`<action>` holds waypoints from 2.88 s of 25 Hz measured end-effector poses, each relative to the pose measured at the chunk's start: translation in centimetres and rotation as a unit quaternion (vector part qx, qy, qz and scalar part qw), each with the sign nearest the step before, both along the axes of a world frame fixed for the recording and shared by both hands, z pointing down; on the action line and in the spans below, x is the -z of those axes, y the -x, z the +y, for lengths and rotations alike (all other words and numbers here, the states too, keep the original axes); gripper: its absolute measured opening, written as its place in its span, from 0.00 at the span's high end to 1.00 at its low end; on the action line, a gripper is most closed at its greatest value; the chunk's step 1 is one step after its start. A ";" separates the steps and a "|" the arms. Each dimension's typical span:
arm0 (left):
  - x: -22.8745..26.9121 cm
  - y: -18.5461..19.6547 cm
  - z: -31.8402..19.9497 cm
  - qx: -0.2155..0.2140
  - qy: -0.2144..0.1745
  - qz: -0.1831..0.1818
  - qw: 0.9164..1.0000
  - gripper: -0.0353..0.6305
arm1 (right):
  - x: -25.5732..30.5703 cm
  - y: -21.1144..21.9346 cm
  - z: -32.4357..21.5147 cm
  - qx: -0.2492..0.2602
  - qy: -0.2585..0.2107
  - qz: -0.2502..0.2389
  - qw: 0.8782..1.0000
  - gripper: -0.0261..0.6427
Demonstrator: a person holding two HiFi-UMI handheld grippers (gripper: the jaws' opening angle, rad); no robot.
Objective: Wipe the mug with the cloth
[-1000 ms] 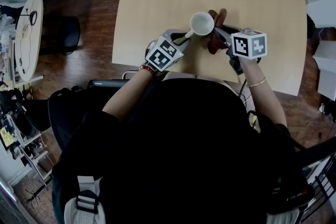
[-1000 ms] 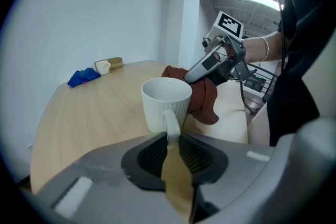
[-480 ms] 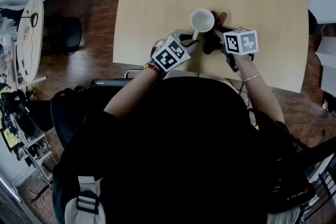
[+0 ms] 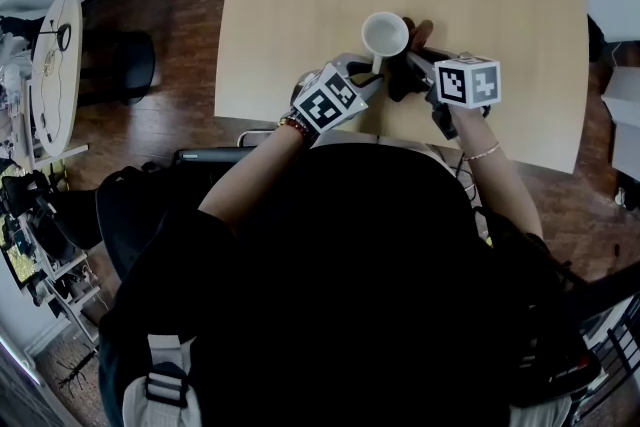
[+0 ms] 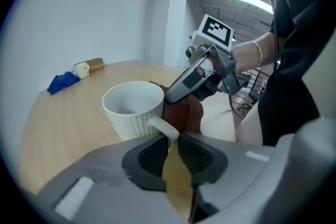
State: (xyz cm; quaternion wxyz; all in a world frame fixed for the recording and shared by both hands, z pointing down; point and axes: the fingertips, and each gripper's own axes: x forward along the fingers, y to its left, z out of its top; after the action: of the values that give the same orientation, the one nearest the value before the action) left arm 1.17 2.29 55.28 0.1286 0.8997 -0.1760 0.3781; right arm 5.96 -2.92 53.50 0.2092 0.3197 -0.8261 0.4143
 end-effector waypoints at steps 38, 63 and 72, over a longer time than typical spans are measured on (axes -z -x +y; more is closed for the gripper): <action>0.2 -1.0 0.3 -0.008 -0.001 0.041 0.999 0.82 | -3.4 -5.5 -0.1 0.092 -0.089 0.274 0.953 0.86; 24.9 9.2 -6.3 0.212 -0.168 0.312 0.911 0.81 | 18.4 -13.1 -2.2 -0.201 -0.348 0.124 0.907 0.73; 24.9 9.2 -5.8 0.184 -0.171 0.298 0.921 0.81 | 19.7 -12.2 -1.9 -0.199 -0.365 0.138 0.899 0.73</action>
State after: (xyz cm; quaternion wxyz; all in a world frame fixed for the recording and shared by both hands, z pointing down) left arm -8.02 -3.49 30.41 0.0861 0.9310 -0.3539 0.0265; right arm 18.15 -4.77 33.82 0.1026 0.5856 -0.8012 0.0681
